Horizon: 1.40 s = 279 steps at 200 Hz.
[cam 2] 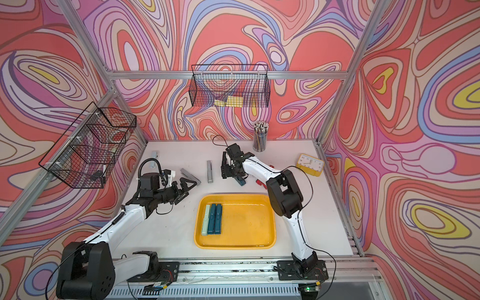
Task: Put the pruning pliers into the storage box
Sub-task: Pick up the pruning pliers from the center of the board.
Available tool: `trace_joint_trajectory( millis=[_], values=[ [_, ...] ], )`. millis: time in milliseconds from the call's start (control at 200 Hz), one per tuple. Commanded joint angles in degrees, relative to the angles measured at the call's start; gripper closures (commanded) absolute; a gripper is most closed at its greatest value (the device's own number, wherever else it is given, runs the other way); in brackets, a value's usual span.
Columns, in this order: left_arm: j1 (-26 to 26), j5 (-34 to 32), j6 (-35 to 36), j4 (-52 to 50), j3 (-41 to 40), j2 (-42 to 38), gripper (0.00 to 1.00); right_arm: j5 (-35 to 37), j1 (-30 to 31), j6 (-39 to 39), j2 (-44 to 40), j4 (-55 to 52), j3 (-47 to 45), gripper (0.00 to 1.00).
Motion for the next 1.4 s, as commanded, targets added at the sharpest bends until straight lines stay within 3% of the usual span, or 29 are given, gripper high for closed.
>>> trace_joint_trajectory(
  millis=[0, 741, 1067, 1392],
  values=[
    [0.4, 1.0, -1.4, 3.8, -1.2, 0.6, 0.01, -2.5, -1.0, -5.0, -4.9, 0.6, -2.3, 0.18],
    [0.4, -0.6, -1.9, 1.7, -2.1, -1.3, 0.01, -1.5, -3.4, -9.0, -8.5, 0.8, -11.9, 0.16],
    [0.4, -1.0, -1.9, 1.4, -2.4, -1.6, 0.01, 0.1, -3.5, -9.3, -5.7, 2.4, -11.4, 0.27],
    [0.4, -0.9, -1.7, 1.3, -1.8, -0.8, 0.01, -0.3, -3.5, -9.6, -3.1, 1.2, -8.8, 0.28]
  ],
)
